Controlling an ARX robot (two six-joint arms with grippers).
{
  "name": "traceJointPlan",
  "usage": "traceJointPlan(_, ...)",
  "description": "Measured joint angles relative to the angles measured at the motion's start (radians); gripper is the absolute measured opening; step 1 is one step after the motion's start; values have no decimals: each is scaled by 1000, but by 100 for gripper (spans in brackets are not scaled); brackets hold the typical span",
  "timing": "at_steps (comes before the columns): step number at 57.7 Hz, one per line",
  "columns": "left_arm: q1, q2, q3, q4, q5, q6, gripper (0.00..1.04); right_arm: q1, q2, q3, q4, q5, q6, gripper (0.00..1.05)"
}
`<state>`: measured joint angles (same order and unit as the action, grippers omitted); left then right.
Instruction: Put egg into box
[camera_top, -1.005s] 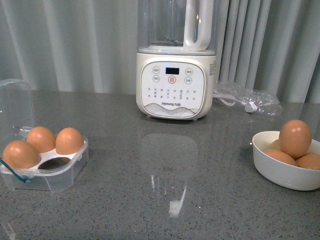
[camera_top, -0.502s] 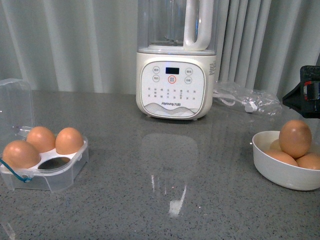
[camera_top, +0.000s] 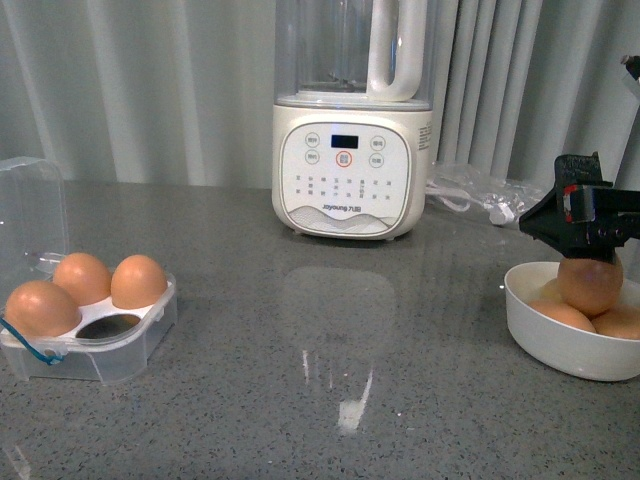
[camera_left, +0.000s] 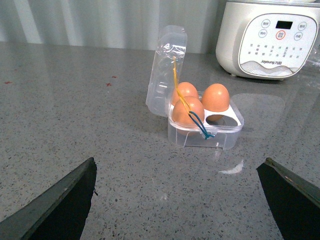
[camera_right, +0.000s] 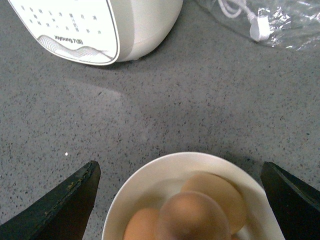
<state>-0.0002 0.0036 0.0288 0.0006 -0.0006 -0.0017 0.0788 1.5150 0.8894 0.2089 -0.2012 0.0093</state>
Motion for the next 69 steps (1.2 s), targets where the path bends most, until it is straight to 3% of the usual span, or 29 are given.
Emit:
traceJointPlan(34, 0, 0, 0, 0, 0, 0, 98, -15, 7, -82, 21, -16, -24, 97)
traceJointPlan(44, 0, 0, 0, 0, 0, 0, 98, -16, 7, -86, 23, -13, -25, 73)
traceJointPlan(52, 0, 0, 0, 0, 0, 0, 98, -18, 7, -88, 27, -13, -29, 49)
traceJointPlan(56, 0, 0, 0, 0, 0, 0, 98, -19, 7, -88, 27, -18, -32, 44)
traceJointPlan(69, 0, 0, 0, 0, 0, 0, 98, -26, 3, -88, 27, -26, -35, 43)
